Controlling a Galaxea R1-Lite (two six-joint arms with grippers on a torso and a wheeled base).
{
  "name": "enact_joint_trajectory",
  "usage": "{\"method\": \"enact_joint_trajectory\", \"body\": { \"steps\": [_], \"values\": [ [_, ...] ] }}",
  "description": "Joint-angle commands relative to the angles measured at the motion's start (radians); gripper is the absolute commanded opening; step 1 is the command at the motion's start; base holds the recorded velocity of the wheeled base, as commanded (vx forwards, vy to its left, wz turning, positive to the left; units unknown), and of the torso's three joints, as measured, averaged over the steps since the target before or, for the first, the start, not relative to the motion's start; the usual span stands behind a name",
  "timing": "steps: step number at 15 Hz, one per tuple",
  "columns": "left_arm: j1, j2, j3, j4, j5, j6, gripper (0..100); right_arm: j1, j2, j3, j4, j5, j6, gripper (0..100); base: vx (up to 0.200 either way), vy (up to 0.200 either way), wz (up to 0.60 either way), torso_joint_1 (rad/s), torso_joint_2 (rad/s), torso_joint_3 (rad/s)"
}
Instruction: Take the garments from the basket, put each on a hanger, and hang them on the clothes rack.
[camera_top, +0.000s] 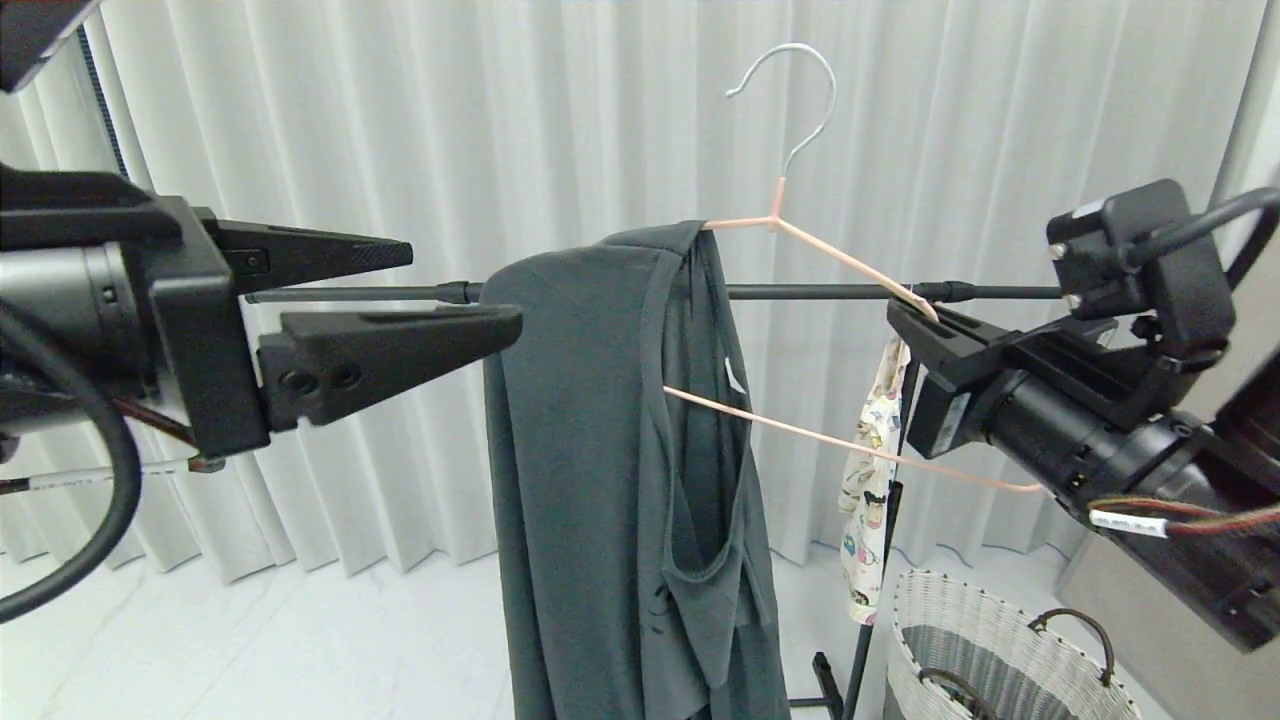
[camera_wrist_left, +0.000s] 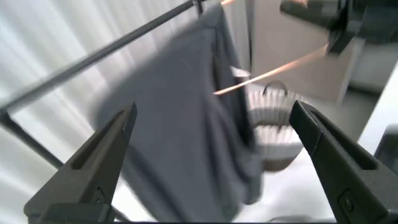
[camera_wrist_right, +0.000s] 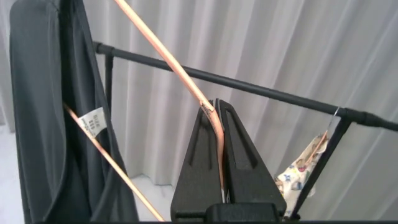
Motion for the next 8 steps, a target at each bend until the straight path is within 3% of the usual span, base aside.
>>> {"method": "enact_joint_trajectory", "body": {
  "steps": [1,4,8],
  "values": [
    [0.093,-0.022,0.037,-0.001,-0.096,0.086,100,0.0,-0.104,0.085,0.0,0.05,-0.043,0,0.0,0.0,0.0,0.0,0.0,0.0],
    [0.09,0.013,0.056,-0.001,-0.17,0.106,100,0.013,-0.174,0.162,0.0,0.076,-0.067,0,0.0,0.0,0.0,0.0,0.0,0.0],
    [0.043,0.065,0.106,-0.001,-0.256,0.186,100,0.08,-0.214,0.174,0.001,0.079,-0.093,0,0.0,0.0,0.0,0.0,0.0,0.0]
  ]
}}
